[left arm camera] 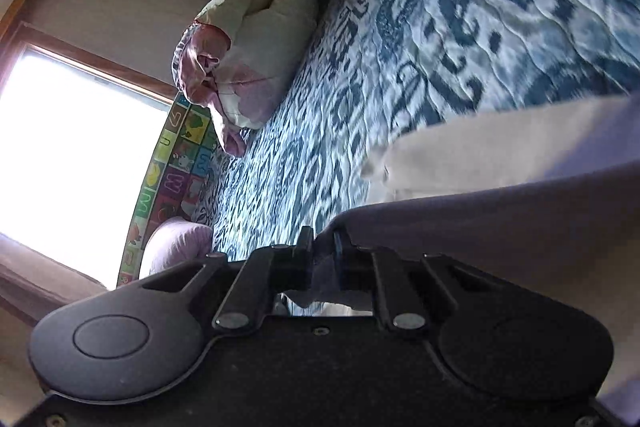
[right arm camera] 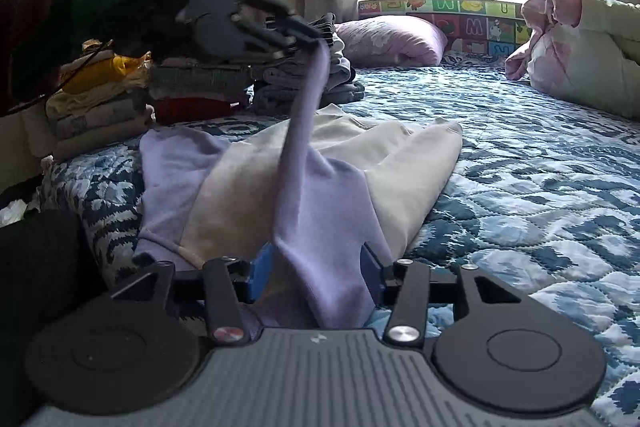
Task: Fold clothes
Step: 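Grasp the other lavender sleeve with the left tool and lift it, then lay the sleeve across the cream body and open the left tool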
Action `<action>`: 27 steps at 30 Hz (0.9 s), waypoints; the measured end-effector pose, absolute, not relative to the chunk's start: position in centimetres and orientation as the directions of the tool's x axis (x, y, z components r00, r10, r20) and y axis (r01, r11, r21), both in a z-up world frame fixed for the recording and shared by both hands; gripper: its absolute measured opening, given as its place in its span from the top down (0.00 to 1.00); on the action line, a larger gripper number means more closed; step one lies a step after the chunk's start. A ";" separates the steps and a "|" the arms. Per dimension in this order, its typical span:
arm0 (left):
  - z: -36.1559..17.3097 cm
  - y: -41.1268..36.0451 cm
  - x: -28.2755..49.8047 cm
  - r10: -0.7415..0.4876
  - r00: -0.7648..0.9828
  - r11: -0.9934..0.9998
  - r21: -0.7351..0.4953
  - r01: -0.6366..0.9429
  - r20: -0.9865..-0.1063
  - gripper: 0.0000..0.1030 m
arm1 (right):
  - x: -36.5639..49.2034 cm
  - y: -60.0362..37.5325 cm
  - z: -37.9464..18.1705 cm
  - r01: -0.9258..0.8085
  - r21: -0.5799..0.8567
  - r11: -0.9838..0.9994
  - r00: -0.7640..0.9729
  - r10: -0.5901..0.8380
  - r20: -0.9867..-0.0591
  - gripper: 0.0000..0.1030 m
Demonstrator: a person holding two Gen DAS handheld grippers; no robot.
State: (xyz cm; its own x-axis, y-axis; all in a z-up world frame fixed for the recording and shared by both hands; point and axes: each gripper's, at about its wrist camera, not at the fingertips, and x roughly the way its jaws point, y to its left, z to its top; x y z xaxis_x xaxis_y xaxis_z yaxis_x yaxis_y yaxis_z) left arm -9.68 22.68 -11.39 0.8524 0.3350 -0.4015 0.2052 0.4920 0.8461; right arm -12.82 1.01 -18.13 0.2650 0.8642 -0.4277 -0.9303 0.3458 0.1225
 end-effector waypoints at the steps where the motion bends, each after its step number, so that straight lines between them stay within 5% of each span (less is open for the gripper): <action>1: -11.4 22.6 -9.1 0.334 0.853 0.491 0.846 0.206 -0.402 0.91 | -12.8 1.0 -18.2 -0.931 0.123 0.345 0.264 0.865 -0.428 0.52; 9: -12.7 21.7 -3.9 0.319 0.846 0.495 0.837 0.235 -0.426 0.91 | -12.5 0.8 -18.5 -0.936 0.153 0.316 0.219 0.867 -0.447 0.68; 27: -17.2 19.5 3.1 0.295 0.760 0.445 0.787 0.428 -0.580 0.91 | -11.6 1.2 -19.3 -0.928 0.214 0.304 0.169 0.857 -0.486 0.67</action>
State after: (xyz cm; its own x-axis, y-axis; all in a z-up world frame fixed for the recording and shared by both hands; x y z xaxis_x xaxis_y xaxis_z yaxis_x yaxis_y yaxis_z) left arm 3.14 19.50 -17.21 0.7595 0.2946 -0.5800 0.4283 0.4445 0.7867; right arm -11.56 1.17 -19.32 0.1688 0.8574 -0.4862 -0.9282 0.3043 0.2143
